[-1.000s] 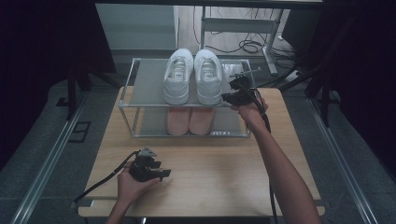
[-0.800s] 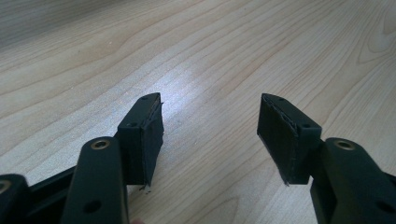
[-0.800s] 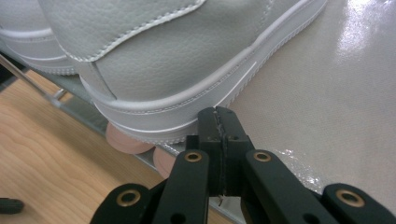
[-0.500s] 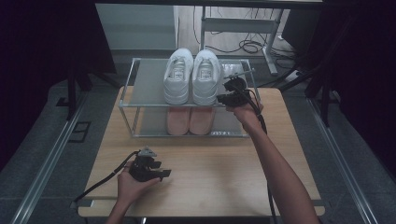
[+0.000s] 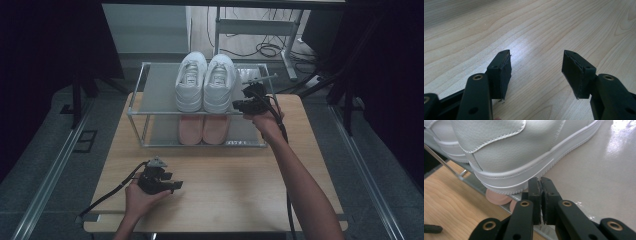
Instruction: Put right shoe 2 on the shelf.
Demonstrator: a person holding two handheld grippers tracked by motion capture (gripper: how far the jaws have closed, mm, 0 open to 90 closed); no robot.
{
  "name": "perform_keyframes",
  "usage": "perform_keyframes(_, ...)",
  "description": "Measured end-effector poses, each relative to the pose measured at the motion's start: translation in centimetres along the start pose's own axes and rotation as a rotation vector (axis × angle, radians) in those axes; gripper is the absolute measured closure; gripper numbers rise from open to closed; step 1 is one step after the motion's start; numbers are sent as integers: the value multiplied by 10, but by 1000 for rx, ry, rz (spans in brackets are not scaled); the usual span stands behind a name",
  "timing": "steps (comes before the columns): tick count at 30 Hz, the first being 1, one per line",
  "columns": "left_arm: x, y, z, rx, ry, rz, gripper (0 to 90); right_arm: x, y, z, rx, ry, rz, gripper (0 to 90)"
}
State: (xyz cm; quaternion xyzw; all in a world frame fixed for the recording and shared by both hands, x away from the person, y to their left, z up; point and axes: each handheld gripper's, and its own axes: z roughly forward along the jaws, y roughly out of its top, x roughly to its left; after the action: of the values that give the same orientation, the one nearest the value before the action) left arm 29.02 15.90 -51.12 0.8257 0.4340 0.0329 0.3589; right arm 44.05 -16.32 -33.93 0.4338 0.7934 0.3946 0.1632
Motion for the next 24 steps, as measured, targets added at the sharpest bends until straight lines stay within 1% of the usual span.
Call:
perform_keyframes(7,0,0,-3,-4,11,2,408,-8,-14,-13,-73,39,-12,815)
perform_keyframes(12,-1,-1,-5,-12,11,8,408,-12,-26,-24,-121,72,-10,751)
perform_keyframes(17,-2,-2,-6,-19,7,9,408,-14,-42,-36,-166,77,-14,649)
perform_keyframes(20,-2,-2,-7,-16,8,15,408,-16,-53,-42,-182,77,-24,585)
perform_keyframes(22,-3,-3,-8,-16,11,12,408,-18,-61,-46,-192,81,-26,569)
perform_keyframes(24,-3,-3,-8,-16,13,19,408,-20,-70,-49,-199,88,-24,554)
